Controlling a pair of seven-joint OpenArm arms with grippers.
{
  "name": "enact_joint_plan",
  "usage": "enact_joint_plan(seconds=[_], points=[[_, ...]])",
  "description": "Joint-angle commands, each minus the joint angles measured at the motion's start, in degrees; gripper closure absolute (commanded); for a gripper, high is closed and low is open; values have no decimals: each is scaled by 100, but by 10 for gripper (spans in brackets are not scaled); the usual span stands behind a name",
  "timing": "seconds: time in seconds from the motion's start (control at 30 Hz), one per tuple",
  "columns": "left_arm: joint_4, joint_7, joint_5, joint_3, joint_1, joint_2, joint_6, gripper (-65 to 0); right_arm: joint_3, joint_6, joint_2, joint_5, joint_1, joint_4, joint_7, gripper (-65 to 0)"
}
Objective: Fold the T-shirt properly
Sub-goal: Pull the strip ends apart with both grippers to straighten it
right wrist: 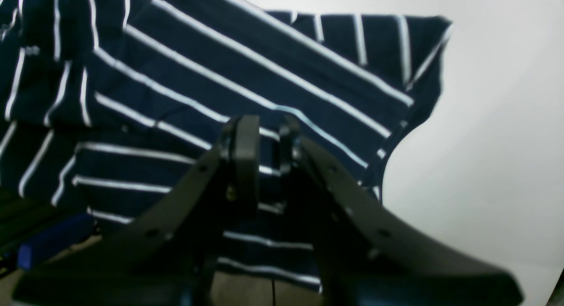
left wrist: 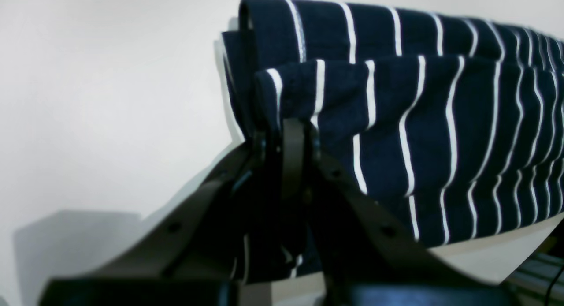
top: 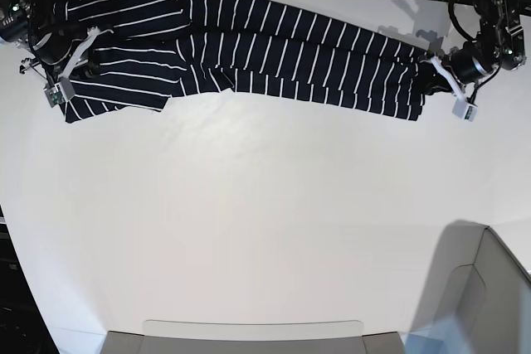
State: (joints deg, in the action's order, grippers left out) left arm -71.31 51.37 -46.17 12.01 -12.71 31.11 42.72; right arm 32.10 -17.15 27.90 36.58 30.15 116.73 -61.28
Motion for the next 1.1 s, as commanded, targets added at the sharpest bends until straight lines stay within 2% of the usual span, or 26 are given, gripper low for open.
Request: enact_joint_plan(seconds=[0.0, 0.07, 0.17, 0.3, 0.43, 0.6, 0.73, 0.87, 0.93, 1.07], points=[[181, 379, 560, 254, 45, 14, -272, 0, 83, -4, 63, 74, -31, 86, 101, -93], [428, 379, 560, 676, 185, 32, -272, 0, 258, -4, 10, 83, -92, 103, 101, -93], [902, 379, 560, 984, 554, 366, -272, 0, 610, -4, -201, 83, -250, 103, 101, -93], [1474, 221, 560, 1019, 1100, 867, -272, 0, 979, -4, -307, 83, -409, 103, 101, -93], [1676, 203, 560, 1019, 1469, 1262, -272, 0, 1058, -4, -307, 83, -435, 103, 101, -93], [1412, 326, 525, 1028, 1583, 1464, -272, 0, 1050, -4, -368, 83, -417, 103, 84, -93], [489, 889, 516, 1581, 1451, 1359, -272, 0, 1050, -4, -412, 83, -409, 103, 84, -93], [-724, 1610, 551, 2329, 1108, 788, -272, 0, 1032, -4, -430, 83, -426, 103, 84, -93], [-1199, 1742, 613, 2487, 1020, 515, -276, 0, 1023, -4, -430, 83, -435, 103, 84, -93], [-1164, 1724, 1088, 2566, 1012, 410, -276, 0, 1014, -4, -412, 83, -435, 103, 84, -93]])
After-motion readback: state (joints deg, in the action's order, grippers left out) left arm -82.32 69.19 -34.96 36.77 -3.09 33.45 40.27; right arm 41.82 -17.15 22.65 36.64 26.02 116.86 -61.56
